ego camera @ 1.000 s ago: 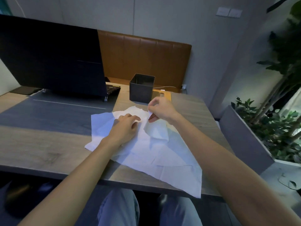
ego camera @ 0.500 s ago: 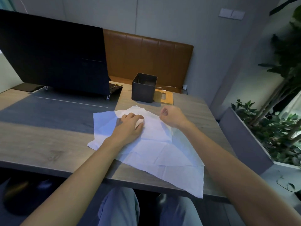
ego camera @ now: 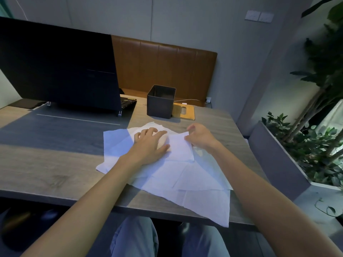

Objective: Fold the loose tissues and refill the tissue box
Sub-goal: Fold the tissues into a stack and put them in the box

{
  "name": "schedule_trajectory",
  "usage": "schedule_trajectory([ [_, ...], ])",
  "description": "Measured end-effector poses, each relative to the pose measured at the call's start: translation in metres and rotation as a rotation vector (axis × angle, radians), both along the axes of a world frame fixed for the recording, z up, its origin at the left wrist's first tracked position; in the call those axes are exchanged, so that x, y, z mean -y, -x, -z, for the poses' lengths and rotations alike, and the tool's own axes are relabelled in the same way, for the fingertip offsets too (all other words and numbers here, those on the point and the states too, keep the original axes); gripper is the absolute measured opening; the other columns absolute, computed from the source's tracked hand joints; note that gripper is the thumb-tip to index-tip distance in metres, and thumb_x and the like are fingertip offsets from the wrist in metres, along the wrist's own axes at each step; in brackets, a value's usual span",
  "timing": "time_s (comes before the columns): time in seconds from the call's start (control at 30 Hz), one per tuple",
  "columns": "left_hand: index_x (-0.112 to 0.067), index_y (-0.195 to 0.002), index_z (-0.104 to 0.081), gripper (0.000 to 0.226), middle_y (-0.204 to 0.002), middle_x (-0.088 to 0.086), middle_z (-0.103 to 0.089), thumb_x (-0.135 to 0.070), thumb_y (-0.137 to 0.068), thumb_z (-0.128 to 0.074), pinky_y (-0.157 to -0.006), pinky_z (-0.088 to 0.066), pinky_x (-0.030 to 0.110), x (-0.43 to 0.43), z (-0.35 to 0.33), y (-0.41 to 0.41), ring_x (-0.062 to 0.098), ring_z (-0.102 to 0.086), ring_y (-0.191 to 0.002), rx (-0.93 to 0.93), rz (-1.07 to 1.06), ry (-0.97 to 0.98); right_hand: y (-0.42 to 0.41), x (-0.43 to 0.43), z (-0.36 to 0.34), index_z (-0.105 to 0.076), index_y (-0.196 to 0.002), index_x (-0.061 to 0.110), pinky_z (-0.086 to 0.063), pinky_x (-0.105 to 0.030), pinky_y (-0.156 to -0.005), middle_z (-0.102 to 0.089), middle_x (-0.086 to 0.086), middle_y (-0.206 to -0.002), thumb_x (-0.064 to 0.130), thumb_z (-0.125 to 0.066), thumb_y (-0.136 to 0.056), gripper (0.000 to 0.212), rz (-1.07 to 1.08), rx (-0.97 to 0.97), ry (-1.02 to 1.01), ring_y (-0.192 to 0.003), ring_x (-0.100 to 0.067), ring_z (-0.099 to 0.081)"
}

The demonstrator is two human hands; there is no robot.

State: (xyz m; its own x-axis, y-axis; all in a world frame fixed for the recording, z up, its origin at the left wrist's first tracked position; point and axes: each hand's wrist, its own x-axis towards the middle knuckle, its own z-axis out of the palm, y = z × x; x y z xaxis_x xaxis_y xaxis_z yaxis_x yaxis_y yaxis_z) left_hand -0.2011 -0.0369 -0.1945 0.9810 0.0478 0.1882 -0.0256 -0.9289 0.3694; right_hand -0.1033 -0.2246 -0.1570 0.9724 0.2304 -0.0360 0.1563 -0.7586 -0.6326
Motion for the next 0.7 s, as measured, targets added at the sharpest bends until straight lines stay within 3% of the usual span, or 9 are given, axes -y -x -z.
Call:
schedule_trajectory([
  [0.1, -0.036, -0.150, -0.039, 0.054, -0.154, -0.002, -0.041, -0.051, -0.100, -0.052, -0.114, -0.032, 0.045, 0.003, -0.026, -0.010, 0.022, -0.036, -0.141, 0.036, 0.032, 0.307, 0.005, 0.003, -0.014, -0.058, -0.121, 0.023, -0.062, -0.030, -0.079, -0.065, -0.001, -0.105, 0.015, -0.069, -0.093, 0.031, -0.138, -0.008, -0.196, -0.091, -0.017, -0.067],
  [0.2, -0.029, -0.145, -0.050, 0.056, -0.138, -0.006, -0.058, -0.053, -0.096, -0.059, -0.101, -0.045, 0.033, 0.011, -0.057, -0.022, 0.013, -0.053, -0.127, 0.010, 0.131, 0.539, 0.013, 0.008, -0.034, -0.061, -0.121, 0.025, -0.060, -0.021, -0.070, -0.071, 0.000, -0.104, 0.015, -0.070, -0.093, 0.031, -0.284, -0.003, -0.303, -0.090, -0.012, -0.070],
  [0.3, -0.021, -0.127, -0.069, 0.048, -0.116, -0.005, -0.071, -0.051, -0.090, -0.069, -0.094, -0.052, 0.031, 0.022, -0.077, -0.031, 0.011, -0.063, -0.112, 0.005, 0.125, 0.665, 0.016, 0.012, -0.048, -0.063, -0.118, 0.020, -0.056, -0.018, -0.070, -0.077, 0.000, -0.098, 0.013, -0.074, -0.090, 0.031, -0.348, 0.034, -0.385, -0.086, -0.005, -0.072],
  [0.37, -0.021, -0.111, -0.077, 0.032, -0.106, -0.004, -0.072, -0.045, -0.090, -0.071, -0.080, -0.050, 0.025, 0.027, -0.086, -0.034, 0.012, -0.063, -0.103, -0.007, 0.064, 0.736, 0.017, 0.015, -0.056, -0.062, -0.117, 0.019, -0.054, -0.016, -0.070, -0.078, 0.001, -0.093, 0.013, -0.075, -0.090, 0.031, -0.355, 0.060, -0.415, -0.086, -0.004, -0.072],
  [0.47, -0.021, -0.091, -0.081, 0.019, -0.094, 0.003, -0.074, -0.037, -0.092, -0.070, -0.078, -0.057, 0.033, 0.031, -0.092, -0.035, 0.020, -0.066, -0.094, -0.063, 0.018, 0.816, 0.016, 0.019, -0.064, -0.062, -0.116, 0.023, -0.053, -0.026, -0.075, -0.078, 0.003, -0.087, 0.017, -0.075, -0.090, 0.030, -0.368, 0.090, -0.407, -0.084, -0.010, -0.072],
  [0.57, -0.017, -0.092, -0.081, 0.016, -0.093, 0.006, -0.074, -0.030, -0.093, -0.071, -0.080, -0.059, 0.033, 0.033, -0.089, -0.032, 0.022, -0.068, -0.092, -0.024, -0.032, 0.809, 0.015, 0.024, -0.067, -0.062, -0.115, 0.025, -0.055, -0.033, -0.073, -0.078, 0.003, -0.086, 0.023, -0.075, -0.090, 0.028, -0.338, 0.118, -0.350, -0.086, -0.019, -0.073],
  [0.7, -0.019, -0.090, -0.078, 0.015, -0.095, 0.003, -0.072, -0.028, -0.097, -0.067, -0.076, -0.058, 0.037, 0.034, -0.078, -0.030, 0.021, -0.065, -0.094, 0.067, -0.071, 0.897, 0.013, 0.032, -0.061, -0.070, -0.105, 0.024, -0.056, -0.030, -0.068, -0.077, 0.003, -0.085, 0.030, -0.074, -0.090, 0.016, -0.324, 0.075, -0.282, -0.079, -0.012, -0.070],
])
